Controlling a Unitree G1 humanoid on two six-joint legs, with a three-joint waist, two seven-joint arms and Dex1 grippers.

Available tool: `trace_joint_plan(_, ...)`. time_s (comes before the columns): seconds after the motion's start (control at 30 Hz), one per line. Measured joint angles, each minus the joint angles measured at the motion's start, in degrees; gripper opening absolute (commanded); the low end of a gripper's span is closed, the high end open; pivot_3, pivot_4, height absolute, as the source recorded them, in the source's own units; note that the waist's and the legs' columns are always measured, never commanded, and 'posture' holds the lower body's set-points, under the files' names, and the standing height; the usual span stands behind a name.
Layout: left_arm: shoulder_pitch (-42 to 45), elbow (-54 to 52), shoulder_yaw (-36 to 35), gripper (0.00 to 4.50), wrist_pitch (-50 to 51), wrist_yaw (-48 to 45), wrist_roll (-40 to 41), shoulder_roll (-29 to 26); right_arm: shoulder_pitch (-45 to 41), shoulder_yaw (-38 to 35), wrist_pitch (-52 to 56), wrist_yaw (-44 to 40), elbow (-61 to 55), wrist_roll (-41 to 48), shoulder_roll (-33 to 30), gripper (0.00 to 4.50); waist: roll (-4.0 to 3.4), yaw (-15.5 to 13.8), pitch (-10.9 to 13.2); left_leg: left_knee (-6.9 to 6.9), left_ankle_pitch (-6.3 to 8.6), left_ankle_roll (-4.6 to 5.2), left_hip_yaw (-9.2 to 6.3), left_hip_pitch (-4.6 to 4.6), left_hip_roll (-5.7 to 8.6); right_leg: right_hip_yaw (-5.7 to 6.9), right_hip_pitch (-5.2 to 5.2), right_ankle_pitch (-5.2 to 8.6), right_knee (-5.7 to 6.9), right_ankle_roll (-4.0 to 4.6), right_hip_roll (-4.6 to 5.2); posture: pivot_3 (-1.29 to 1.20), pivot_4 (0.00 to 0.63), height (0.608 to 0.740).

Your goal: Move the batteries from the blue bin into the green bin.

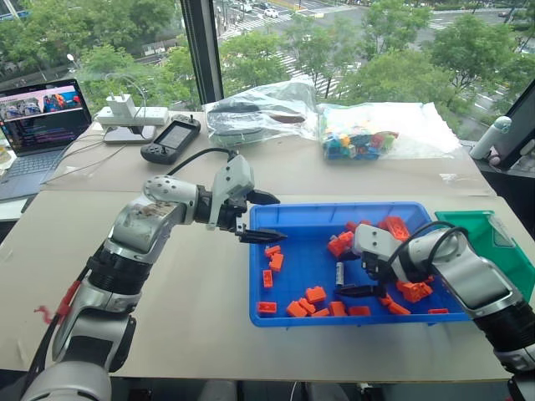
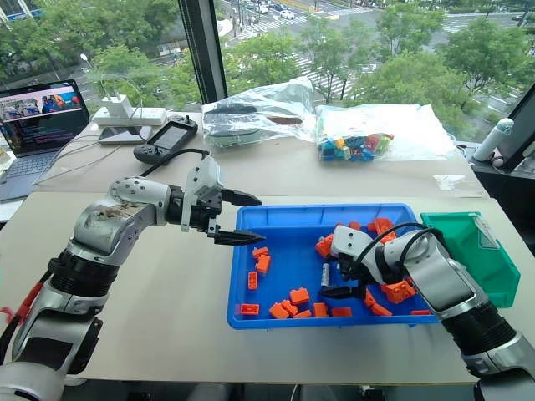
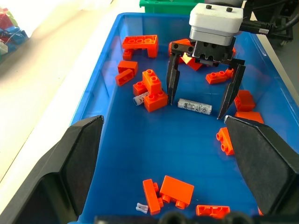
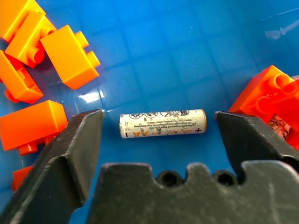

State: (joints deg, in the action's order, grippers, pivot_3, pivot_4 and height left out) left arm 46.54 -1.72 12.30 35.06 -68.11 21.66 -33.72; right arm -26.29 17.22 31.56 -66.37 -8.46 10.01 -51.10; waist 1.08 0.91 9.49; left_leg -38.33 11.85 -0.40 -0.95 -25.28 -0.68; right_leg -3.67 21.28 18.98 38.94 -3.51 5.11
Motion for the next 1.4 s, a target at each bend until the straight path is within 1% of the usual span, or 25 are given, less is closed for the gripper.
trace_joint_plan(0.07, 0.0, 0.0, 0.0, 4.5, 0.01, -0.01, 0.01, -0.02, 0.72, -0.06, 0.1, -0.51, -0.95, 0.17, -0.46, 2.51, 0.0, -0.03, 0.0, 0.0, 0.0, 0.0, 0.0, 0.0, 0.0, 0.0, 0.0, 0.0, 0.0, 0.0, 0.0, 0.0, 0.15, 0.732)
trace_joint_plan(0.2, 0.0, 0.0, -0.01, 4.5, 0.02, -0.04, 0.02, -0.08, 1.5, -1.13, 0.68, -1.14, -2.43, 0.75, -1.64, 2.51, 0.0, -0.04, 0.0, 0.0, 0.0, 0.0, 0.0, 0.0, 0.01, 0.0, 0.0, 0.0, 0.0, 0.0, 0.01, 0.0, 0.15, 0.732)
trace_joint_plan(0.3, 0.01, -0.01, 0.01, 4.5, 0.01, -0.12, 0.03, 0.01, 0.22, -5.74, 3.83, -1.21, -4.99, 4.33, -2.74, 2.51, -0.01, 0.08, 0.01, 0.01, 0.0, 0.0, 0.01, 0.0, 0.01, -0.01, 0.02, 0.0, 0.0, 0.0, 0.01, 0.0, 0.15, 0.732)
trace_joint_plan(0.37, 0.01, -0.01, 0.03, 4.5, 0.01, -0.3, 0.06, 0.06, -1.25, -9.26, 5.79, -1.85, -7.0, 5.56, -6.75, 2.51, -0.04, -0.06, 0.02, 0.01, 0.0, 0.0, -0.01, 0.0, 0.01, 0.0, 0.01, 0.0, 0.01, 0.0, 0.02, 0.0, 0.15, 0.732)
trace_joint_plan(0.4, 0.02, 0.01, 0.05, 4.5, 0.01, -0.6, 0.09, 0.06, -1.92, -12.17, 6.29, -2.0, -7.2, 5.54, -10.52, 2.51, -0.04, -0.16, 0.02, 0.01, 0.0, 0.0, -0.01, 0.0, 0.02, 0.02, -0.01, 0.0, -0.01, 0.0, 0.03, 0.0, 0.15, 0.732)
trace_joint_plan(0.47, 0.02, 0.05, 0.04, 4.5, 0.01, -0.98, 0.08, -0.05, -1.75, -16.09, 6.31, -1.45, -5.78, 4.11, -15.55, 2.51, -0.03, -0.44, 0.02, 0.01, 0.01, 0.01, -0.02, 0.0, 0.04, 0.07, -0.05, 0.0, -0.06, 0.0, 0.07, 0.0, 0.15, 0.732)
trace_joint_plan(0.5, 0.02, 0.1, 0.05, 4.5, 0.01, -1.14, 0.08, -0.01, -1.14, -17.66, 6.01, -0.95, -4.77, 3.21, -17.45, 2.51, -0.03, -0.48, 0.02, 0.01, 0.01, 0.01, 0.0, -0.01, 0.05, 0.07, -0.06, 0.0, -0.06, 0.0, 0.08, 0.0, 0.15, 0.732)
trace_joint_plan(0.57, 0.14, 0.32, 0.14, 4.5, -0.04, -1.3, 0.06, 0.55, 3.1, -19.85, 3.14, 1.02, -1.01, -0.64, -22.71, 2.51, -0.03, -0.64, 0.02, 0.01, 0.01, 0.01, 0.02, -0.01, 0.09, 0.07, -0.05, 0.0, -0.05, 0.0, 0.12, 0.0, 0.15, 0.732)
trace_joint_plan(0.6, 0.17, 0.48, 0.15, 4.5, -0.06, -1.33, 0.02, 0.71, 4.82, -20.97, 2.39, 2.4, 2.06, -2.78, -24.28, 2.51, -0.03, -0.55, 0.02, 0.01, 0.01, 0.01, 0.1, -0.01, 0.07, 0.03, -0.03, 0.0, -0.07, 0.0, 0.12, 0.0, 0.15, 0.732)
trace_joint_plan(0.73, 0.93, 1.12, 0.42, 4.5, -0.21, -1.44, -0.02, 2.55, 9.38, -24.46, -1.06, 5.24, 7.03, -6.34, -26.28, 2.51, -0.05, 0.06, 0.01, 0.05, 0.01, 0.01, 0.15, 0.01, 0.0, -0.03, 0.01, 0.0, -0.05, 0.0, 0.03, 0.0, 0.15, 0.732)
trace_joint_plan(0.87, 0.97, 1.53, 0.59, 4.5, -0.28, -1.85, -0.08, 2.79, 12.02, -25.1, -4.7, 6.83, 9.95, -9.44, -27.72, 2.51, -0.06, 0.79, 0.01, 0.06, 0.01, 0.01, 0.24, 0.05, -0.05, -0.09, 0.02, 0.0, -0.02, 0.0, -0.01, 0.0, 0.15, 0.732)
trace_joint_plan(1.0, 0.97, 1.56, 0.6, 4.5, -0.31, -2.14, -0.09, 2.93, 14.55, -25.12, -7.17, 6.56, 11.4, -10.5, -28.5, 2.51, -0.06, 0.7, 0.01, 0.06, 0.0, 0.01, 0.24, 0.05, -0.03, -0.09, 0.01, 0.0, -0.03, 0.0, 0.02, 0.0, 0.15, 0.732)
trace_joint_plan(1.07, 0.96, 1.55, 0.6, 4.5, -0.31, -2.25, -0.09, 2.92, 16.21, -25.17, -7.93, 5.74, 11.95, -10.6, -28.57, 3.51, -0.06, 0.57, 0.01, 0.05, 0.0, 0.01, 0.25, 0.04, -0.02, -0.09, 0.0, 0.0, -0.04, 0.0, 0.02, 0.0, 0.15, 0.732)
trace_joint_plan(1.1, 0.93, 1.49, 0.6, 4.5, -0.3, -2.32, -0.07, 2.92, 16.49, -25.16, -8.12, 5.59, 12.26, -10.6, -28.37, 3.69, -0.06, 0.47, 0.01, 0.05, 0.0, 0.01, 0.25, 0.05, -0.02, -0.09, 0.0, 0.0, -0.04, 0.0, 0.04, 0.0, 0.15, 0.732)
trace_joint_plan(1.17, 0.86, 1.06, 0.6, 4.5, -0.28, -2.45, -0.02, 2.92, 16.82, -25.16, -8.15, 5.59, 12.99, -10.59, -27.97, 4.46, -0.06, 0.33, 0.01, 0.05, 0.0, 0.01, 0.25, 0.05, -0.02, -0.09, 0.0, 0.0, -0.04, 0.0, 0.03, 0.0, 0.15, 0.732)
trace_joint_plan(1.27, 0.7, 0.38, 0.6, 4.5, -0.13, -2.56, 0.04, 2.75, 16.65, -25.14, -8.16, 5.64, 13.83, -10.58, -27.79, 4.49, -0.06, 0.33, 0.01, 0.05, 0.0, 0.0, 0.24, 0.05, -0.03, -0.1, 0.0, 0.0, -0.04, 0.0, 0.03, 0.0, 0.15, 0.732)
trace_joint_plan(1.4, 0.64, 0.05, 0.53, 4.5, 0.01, -2.7, 0.25, 2.34, 12.94, -25.49, -6.5, 5.53, 13.18, -9.16, -27.33, 4.49, -0.07, 0.45, 0.01, 0.05, 0.0, 0.0, 0.23, 0.06, -0.04, -0.11, 0.0, 0.0, -0.05, 0.0, 0.01, 0.0, 0.15, 0.732)
